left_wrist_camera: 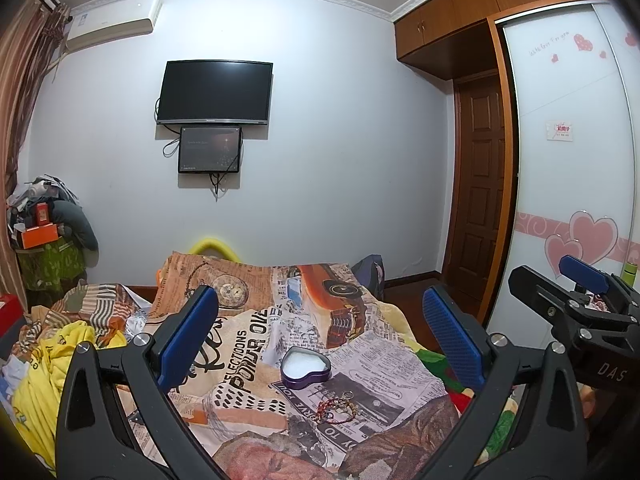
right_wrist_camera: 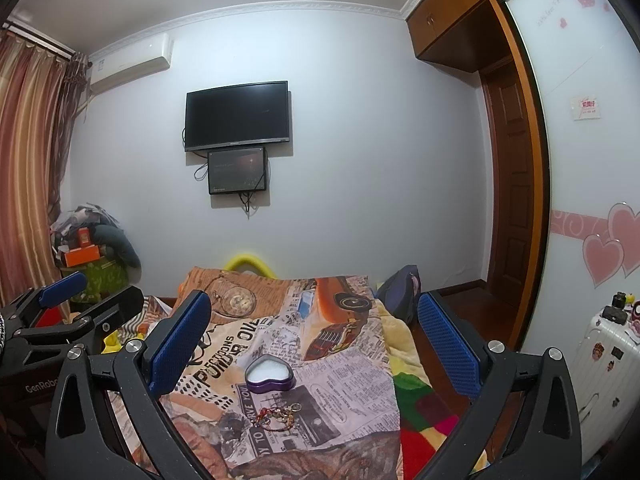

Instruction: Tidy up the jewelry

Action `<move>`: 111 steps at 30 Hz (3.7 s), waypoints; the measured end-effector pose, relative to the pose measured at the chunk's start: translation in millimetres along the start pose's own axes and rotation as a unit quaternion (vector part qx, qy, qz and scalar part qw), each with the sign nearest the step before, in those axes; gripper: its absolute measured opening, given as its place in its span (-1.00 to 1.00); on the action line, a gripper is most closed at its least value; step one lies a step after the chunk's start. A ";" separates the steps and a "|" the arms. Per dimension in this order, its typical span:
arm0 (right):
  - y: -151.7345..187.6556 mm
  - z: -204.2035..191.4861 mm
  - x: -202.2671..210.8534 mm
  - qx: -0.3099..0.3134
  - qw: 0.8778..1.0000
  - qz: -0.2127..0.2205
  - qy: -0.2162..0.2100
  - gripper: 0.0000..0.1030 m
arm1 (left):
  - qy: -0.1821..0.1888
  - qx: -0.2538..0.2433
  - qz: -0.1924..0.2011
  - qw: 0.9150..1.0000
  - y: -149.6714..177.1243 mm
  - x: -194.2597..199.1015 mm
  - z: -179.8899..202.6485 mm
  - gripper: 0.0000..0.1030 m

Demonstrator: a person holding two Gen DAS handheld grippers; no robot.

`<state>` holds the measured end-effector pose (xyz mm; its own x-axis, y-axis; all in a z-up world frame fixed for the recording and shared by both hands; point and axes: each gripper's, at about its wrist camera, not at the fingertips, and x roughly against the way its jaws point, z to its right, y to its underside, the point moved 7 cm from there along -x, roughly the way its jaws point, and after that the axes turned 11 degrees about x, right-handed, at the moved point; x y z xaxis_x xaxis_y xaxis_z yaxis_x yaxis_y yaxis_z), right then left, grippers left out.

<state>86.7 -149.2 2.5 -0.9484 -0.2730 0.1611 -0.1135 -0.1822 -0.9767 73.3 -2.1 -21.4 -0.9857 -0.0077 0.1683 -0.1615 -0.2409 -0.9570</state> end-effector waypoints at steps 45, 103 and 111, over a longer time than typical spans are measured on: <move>8.7 -4.5 -8.7 0.001 1.000 -0.026 -0.007 0.99 | -0.009 0.010 -0.017 1.000 4.1 -14.0 -12.3 0.99; 174.2 -7.3 -169.8 0.000 0.946 -0.303 -0.117 -0.15 | -0.031 0.004 -0.370 0.928 191.6 -235.3 -73.0 -0.03; 196.8 -25.4 -168.6 0.016 0.929 -0.335 -0.155 -0.19 | -0.016 0.004 -0.417 0.909 223.3 -231.7 -73.9 -0.13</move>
<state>216.8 -115.1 -220.5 -0.5366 -0.3463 0.7695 -0.6343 -0.4360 -0.6384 262.1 17.6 -291.6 -0.5189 0.1534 0.8410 -0.8512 -0.1832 -0.4918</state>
